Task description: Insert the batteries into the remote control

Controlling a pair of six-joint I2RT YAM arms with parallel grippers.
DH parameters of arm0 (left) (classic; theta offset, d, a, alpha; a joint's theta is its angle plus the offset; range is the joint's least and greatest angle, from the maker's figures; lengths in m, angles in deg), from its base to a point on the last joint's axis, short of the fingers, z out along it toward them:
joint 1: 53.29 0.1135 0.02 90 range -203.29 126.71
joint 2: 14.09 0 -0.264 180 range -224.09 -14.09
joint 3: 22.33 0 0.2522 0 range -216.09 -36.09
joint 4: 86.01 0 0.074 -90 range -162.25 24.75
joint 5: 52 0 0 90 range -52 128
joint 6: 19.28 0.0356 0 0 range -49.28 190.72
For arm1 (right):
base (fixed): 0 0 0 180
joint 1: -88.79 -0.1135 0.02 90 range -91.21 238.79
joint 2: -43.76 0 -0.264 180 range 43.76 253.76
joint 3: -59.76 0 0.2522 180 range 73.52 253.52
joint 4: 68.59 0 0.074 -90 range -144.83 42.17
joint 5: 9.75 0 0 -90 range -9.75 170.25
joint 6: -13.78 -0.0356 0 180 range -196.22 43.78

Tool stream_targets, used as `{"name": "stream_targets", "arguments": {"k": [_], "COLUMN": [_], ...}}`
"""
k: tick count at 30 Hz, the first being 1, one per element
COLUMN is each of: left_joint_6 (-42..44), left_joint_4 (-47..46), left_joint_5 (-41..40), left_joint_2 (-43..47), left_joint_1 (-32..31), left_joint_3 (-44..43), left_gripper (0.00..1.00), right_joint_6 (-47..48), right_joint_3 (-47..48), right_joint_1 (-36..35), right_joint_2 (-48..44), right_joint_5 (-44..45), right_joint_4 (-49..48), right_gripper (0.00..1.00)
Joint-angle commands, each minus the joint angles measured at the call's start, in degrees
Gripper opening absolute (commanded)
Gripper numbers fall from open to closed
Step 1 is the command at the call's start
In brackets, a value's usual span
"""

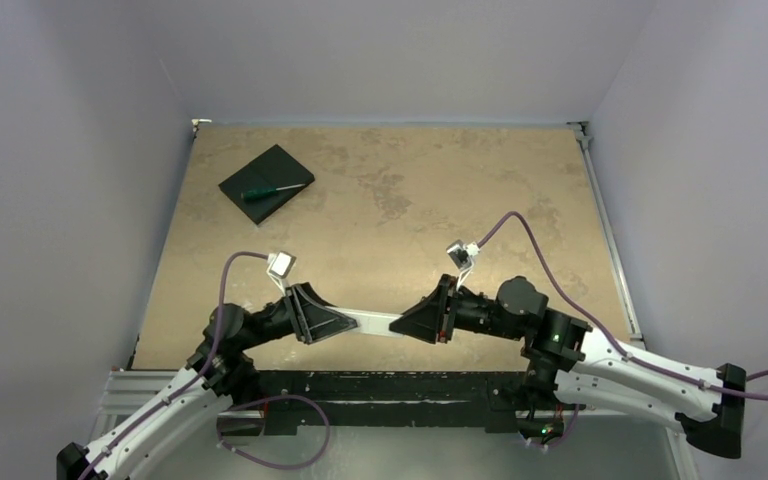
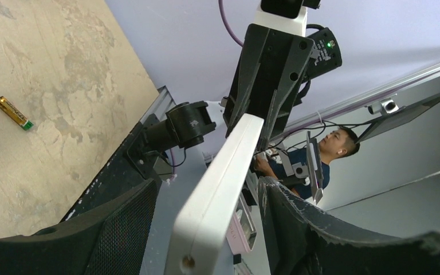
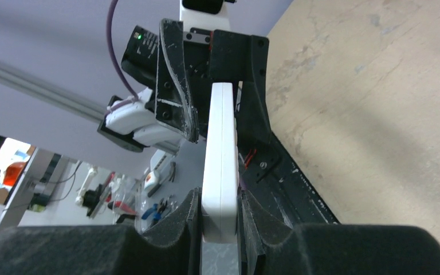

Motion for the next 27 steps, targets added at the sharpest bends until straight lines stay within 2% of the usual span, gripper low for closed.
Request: {"name": "stream_targets", "arguments": {"k": [1,8,18,27], "left_joint_6": [0.0,-1.8,-2.1,-1.9], "left_joint_4": [-5.5,-10.3,-11.4,-11.6], "left_joint_5": [3.1,6.5,7.9,8.2], "left_joint_2": [-1.0,-2.2,-1.9,-1.9], "left_joint_1": [0.0,0.0,0.0,0.0], "left_joint_3": [-2.1,-0.8,-0.7,-0.4], "left_gripper": [0.64,0.56,0.44,0.28], "right_joint_6": [-1.4,-2.5,-3.5,-4.4], "right_joint_3": [1.5,0.7,-1.0,-1.9], "right_joint_1": [0.5,0.7,1.3,1.8], "right_joint_2": [1.2,3.4,2.9,2.4], "right_joint_5": [-4.1,-4.1,-5.3,-5.6], "right_joint_4": [-7.1,-10.6,-10.8,-9.7], "right_gripper": [0.0,0.0,0.0,0.0]}}
